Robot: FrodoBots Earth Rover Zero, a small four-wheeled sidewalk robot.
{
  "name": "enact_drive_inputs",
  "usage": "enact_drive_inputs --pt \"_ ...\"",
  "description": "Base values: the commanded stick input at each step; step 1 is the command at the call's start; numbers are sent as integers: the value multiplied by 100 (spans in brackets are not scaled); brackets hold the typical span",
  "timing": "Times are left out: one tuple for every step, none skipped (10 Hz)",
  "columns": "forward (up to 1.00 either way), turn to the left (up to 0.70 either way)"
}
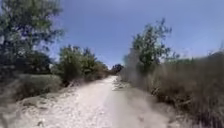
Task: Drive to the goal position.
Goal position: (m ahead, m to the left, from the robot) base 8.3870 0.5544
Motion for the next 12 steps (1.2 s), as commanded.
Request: enact_drive_inputs --pt "70 0" --pt "70 0" --pt "70 0" --pt "70 0" --pt "70 0" --pt "70 0" --pt "70 0" --pt "70 0" --pt "70 0" --pt "70 0" --pt "70 0" --pt "70 0"
